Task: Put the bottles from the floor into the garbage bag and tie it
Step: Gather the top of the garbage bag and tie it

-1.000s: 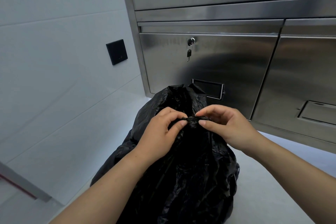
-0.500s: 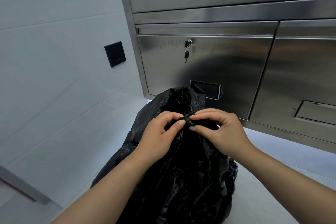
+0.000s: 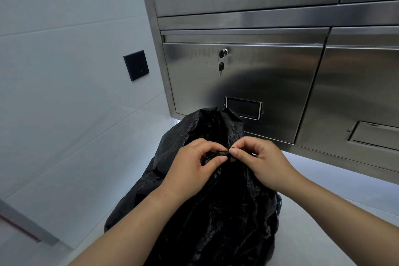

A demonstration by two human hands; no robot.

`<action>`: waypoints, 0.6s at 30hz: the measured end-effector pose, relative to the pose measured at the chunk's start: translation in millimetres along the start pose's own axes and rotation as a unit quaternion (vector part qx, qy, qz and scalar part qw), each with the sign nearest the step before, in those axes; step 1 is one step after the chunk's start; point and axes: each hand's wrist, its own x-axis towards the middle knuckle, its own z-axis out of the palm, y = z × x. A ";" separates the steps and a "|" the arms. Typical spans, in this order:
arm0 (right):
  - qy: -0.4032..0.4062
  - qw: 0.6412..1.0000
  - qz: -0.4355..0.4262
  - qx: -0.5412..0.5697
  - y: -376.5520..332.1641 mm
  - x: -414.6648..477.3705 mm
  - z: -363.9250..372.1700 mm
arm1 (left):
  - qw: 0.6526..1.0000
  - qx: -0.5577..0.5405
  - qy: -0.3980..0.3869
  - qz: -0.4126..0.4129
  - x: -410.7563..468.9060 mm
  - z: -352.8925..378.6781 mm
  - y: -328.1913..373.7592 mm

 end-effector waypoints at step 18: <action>0.116 0.991 0.013 0.071 -4.1 1.9 2.5 | 0.971 -0.209 -0.051 -0.105 9.4 -10.0 -0.2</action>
